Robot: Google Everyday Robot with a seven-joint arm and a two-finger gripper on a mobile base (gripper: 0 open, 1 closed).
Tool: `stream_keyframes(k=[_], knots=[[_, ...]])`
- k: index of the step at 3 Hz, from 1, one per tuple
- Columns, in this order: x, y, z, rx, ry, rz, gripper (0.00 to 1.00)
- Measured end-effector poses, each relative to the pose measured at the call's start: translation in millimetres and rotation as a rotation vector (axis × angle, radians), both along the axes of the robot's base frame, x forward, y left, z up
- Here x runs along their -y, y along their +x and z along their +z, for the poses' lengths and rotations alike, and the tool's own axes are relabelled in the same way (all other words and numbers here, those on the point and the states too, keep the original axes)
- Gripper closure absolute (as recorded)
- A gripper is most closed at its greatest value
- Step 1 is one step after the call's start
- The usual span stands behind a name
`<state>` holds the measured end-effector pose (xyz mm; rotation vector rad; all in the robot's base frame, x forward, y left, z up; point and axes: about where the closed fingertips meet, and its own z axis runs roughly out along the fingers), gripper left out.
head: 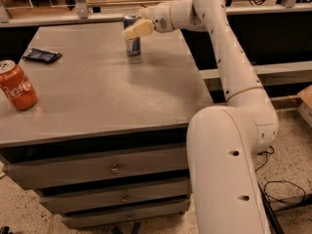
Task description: Knock redbull can over
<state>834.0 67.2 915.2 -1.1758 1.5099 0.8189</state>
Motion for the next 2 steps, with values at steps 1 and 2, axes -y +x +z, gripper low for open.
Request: stream_keyframes(k=[1,2], knots=[[-4.2,-0.1,-2.1,-0.003,0.000,0.005,0.41],[-8.0,-0.3,-4.0,-0.006,0.000,0.010,0.64]])
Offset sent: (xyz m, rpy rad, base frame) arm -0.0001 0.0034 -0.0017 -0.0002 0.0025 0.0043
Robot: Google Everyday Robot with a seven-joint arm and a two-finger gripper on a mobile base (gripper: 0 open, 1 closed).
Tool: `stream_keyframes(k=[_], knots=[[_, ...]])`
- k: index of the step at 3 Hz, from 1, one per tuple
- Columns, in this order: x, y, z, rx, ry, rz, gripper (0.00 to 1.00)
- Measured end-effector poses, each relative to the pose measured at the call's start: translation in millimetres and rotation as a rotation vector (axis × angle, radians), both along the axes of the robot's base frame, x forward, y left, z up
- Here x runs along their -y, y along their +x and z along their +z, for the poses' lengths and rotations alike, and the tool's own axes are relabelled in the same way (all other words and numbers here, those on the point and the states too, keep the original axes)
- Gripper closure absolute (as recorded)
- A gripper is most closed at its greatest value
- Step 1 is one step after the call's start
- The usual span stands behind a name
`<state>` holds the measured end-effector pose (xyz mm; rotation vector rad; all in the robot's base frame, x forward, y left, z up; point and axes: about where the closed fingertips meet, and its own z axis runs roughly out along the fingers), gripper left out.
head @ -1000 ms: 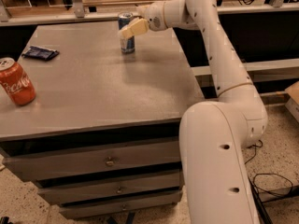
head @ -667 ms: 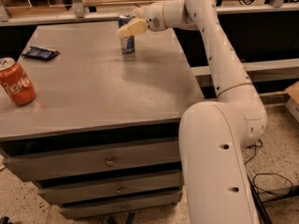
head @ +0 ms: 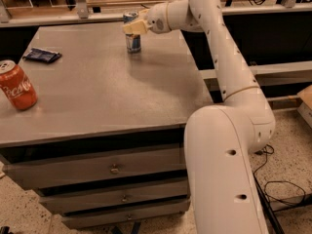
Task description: Knock redbull can over
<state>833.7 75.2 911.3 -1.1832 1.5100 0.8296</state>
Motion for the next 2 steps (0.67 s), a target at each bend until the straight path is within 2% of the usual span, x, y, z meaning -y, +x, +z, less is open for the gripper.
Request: stream_keyframes(k=[1,2], knots=[[-12.9,-8.0,7.3,0.014,-0.070,0.025,0.87],[-40.3,-29.2,20.3,0.017,-0.246,0.059,1.00]])
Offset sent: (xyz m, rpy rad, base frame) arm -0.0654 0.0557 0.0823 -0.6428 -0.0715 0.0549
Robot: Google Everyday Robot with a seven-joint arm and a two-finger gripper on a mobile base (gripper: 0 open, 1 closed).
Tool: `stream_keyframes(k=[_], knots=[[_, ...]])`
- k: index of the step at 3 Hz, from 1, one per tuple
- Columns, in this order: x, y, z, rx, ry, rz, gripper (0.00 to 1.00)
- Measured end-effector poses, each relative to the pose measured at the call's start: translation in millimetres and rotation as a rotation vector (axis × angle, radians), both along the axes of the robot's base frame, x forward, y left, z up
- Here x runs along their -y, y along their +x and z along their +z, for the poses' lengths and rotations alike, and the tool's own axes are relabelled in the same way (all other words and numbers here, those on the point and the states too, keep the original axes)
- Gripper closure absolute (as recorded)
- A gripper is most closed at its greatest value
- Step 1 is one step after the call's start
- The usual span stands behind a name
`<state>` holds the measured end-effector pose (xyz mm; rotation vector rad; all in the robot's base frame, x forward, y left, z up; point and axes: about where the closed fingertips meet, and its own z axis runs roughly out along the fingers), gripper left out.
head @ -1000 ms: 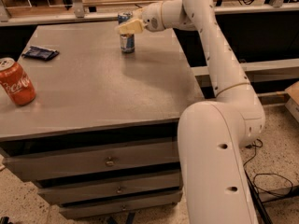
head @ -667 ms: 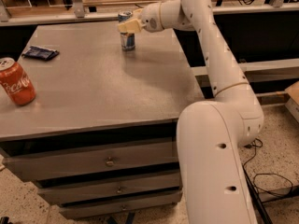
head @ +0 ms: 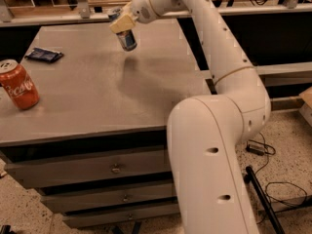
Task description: Knock redbull can over
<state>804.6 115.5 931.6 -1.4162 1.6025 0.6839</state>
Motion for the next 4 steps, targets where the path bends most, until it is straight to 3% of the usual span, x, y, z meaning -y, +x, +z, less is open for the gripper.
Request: stream_keyframes(k=[1,2,3,4], knots=[[-14.5,-36.8,18.3,0.019,-0.357,-0.002,1.00],[-7.8,-69.7,24.4,0.008,-0.608,-0.016,1.00],[8.1,-97.2,18.7,-0.063,-0.701,-0.022,1.00],[-0.2,-96.2,15.6,-0.048,-0.699,-0.010,1.00]])
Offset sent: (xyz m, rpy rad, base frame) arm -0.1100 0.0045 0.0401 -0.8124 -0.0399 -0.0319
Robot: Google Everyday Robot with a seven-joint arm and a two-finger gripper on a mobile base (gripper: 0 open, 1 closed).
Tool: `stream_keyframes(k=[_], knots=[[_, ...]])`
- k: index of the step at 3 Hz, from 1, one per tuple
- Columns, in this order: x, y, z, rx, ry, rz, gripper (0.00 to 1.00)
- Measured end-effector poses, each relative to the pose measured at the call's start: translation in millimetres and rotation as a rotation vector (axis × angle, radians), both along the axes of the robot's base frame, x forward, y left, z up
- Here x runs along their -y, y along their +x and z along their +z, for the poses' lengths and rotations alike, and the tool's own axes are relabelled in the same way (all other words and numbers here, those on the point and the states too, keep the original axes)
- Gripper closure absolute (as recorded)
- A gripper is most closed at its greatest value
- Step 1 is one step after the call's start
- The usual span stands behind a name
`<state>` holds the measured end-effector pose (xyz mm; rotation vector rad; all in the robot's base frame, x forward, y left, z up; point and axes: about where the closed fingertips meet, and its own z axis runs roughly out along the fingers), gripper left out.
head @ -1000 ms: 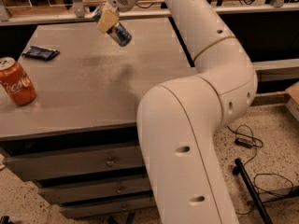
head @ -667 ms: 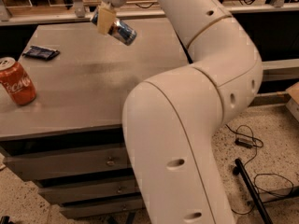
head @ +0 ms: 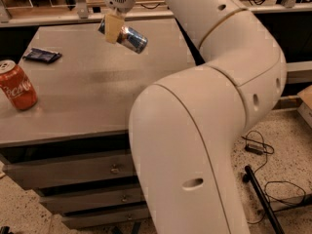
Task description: Knock redbull can over
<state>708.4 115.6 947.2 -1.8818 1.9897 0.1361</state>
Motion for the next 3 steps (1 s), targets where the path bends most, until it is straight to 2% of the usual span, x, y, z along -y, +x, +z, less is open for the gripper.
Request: stream_keyframes(k=[1,2,3], knots=[[-11.6,-10.4,-19.4,-0.014,-0.046,0.049,1.00],[-29.5,-36.6,-43.2,-0.042,-0.104,0.113,1.00],[-35.6,-64.3,-81.1,-0.132,-0.115,0.150,0.76]])
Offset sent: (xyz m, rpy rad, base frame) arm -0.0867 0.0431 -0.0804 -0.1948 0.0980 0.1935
